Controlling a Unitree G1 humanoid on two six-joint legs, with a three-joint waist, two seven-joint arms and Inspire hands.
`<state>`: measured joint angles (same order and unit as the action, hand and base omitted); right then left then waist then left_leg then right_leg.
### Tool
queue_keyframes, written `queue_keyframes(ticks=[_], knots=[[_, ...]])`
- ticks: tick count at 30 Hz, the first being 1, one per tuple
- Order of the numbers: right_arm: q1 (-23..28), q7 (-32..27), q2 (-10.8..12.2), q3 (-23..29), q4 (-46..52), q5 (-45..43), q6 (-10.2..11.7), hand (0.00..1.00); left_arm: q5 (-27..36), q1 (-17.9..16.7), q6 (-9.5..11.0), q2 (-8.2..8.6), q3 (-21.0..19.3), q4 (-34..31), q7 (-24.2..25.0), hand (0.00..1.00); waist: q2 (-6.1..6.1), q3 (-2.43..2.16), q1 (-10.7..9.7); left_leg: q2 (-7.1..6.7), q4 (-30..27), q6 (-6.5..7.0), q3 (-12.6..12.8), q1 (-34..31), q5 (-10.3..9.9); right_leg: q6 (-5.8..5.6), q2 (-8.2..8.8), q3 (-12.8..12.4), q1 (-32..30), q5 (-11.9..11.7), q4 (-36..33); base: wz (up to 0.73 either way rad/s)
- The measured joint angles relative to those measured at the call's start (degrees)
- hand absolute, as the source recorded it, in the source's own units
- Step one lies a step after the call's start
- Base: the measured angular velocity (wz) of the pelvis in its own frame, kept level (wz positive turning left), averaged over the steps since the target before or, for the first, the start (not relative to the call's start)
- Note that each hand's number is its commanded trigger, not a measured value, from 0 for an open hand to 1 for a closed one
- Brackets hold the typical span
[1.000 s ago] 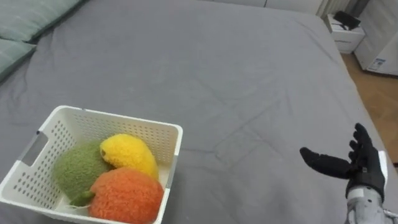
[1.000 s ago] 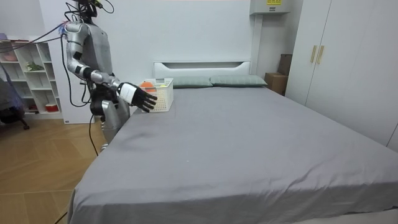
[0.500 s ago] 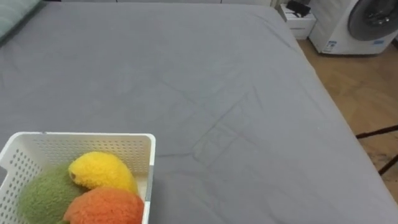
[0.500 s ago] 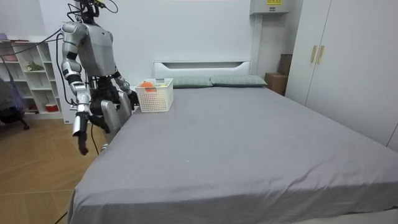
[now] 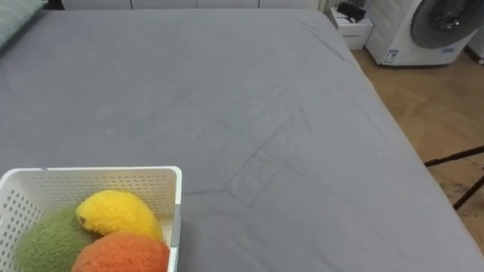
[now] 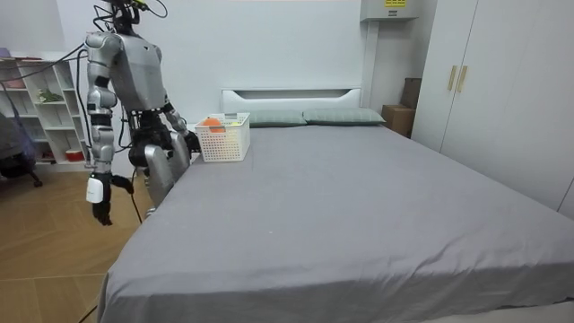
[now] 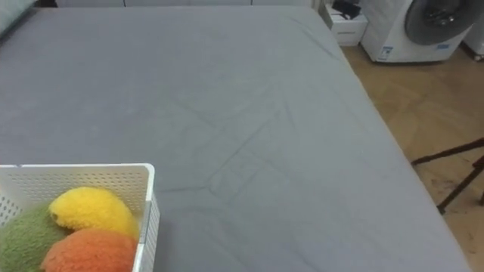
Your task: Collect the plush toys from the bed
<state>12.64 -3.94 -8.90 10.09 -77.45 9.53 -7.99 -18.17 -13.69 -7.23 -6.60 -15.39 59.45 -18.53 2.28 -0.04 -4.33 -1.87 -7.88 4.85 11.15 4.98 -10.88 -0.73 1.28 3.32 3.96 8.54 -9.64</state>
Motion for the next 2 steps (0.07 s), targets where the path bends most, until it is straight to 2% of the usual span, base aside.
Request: queue_keyframes(ticks=[2], knots=[[-0.4,1.7,0.0,-0.6,-0.4,-2.3,-1.7,0.00,0.0,-0.4,-0.4,-0.05,0.2,0.1,0.1,0.00,-0.15,-0.07,0.0,-0.02,0.0,-0.01,0.0,0.0,0.0,0.01,0.06,0.2,0.0,0.1,0.1,0.00]])
